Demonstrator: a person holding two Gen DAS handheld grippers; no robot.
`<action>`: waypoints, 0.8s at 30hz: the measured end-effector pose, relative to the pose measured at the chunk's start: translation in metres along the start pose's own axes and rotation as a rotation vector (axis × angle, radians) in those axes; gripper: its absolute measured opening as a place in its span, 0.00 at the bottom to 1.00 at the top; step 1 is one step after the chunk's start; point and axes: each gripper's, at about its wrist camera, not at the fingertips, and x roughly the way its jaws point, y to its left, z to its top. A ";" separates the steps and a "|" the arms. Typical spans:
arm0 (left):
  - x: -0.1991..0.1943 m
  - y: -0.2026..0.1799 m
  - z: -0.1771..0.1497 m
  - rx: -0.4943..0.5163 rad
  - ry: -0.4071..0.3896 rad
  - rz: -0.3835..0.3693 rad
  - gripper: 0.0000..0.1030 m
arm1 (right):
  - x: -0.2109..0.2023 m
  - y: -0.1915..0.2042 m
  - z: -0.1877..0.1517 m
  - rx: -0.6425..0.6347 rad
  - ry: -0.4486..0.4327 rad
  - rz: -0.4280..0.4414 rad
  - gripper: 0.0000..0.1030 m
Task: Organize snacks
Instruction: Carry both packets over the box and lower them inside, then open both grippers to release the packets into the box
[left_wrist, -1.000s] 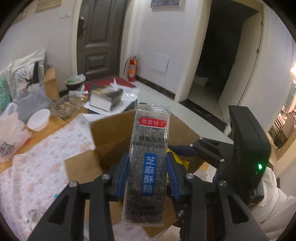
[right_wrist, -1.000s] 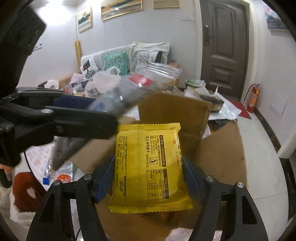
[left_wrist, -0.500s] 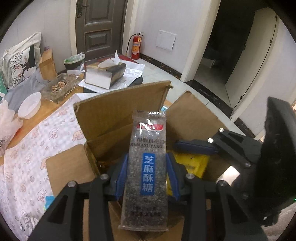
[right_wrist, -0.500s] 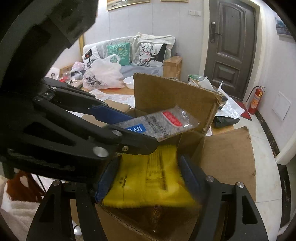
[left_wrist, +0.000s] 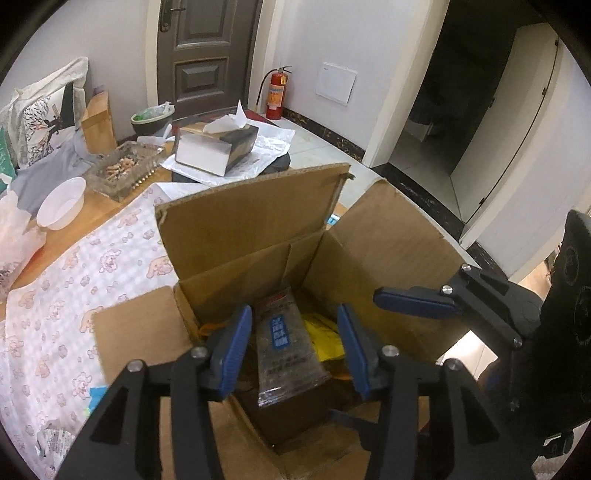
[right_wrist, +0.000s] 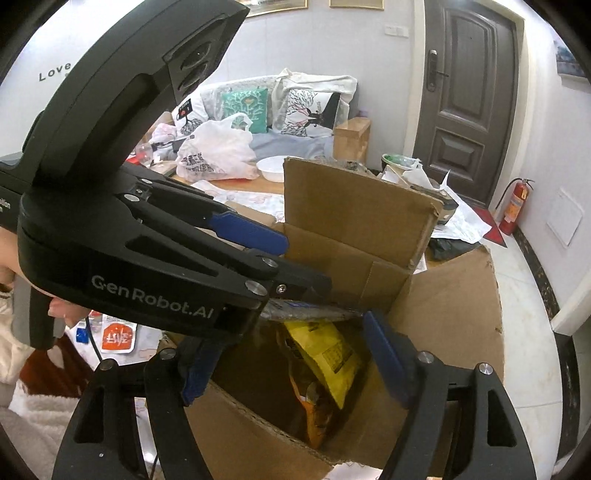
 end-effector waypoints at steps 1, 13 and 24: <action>-0.002 0.001 -0.001 -0.002 -0.003 0.003 0.45 | 0.000 0.001 0.000 0.000 -0.001 0.002 0.70; -0.085 0.025 -0.038 -0.045 -0.135 0.071 0.54 | -0.015 0.043 0.014 -0.032 -0.052 0.082 0.70; -0.169 0.087 -0.127 -0.161 -0.221 0.209 0.59 | -0.011 0.148 0.026 -0.118 -0.071 0.247 0.70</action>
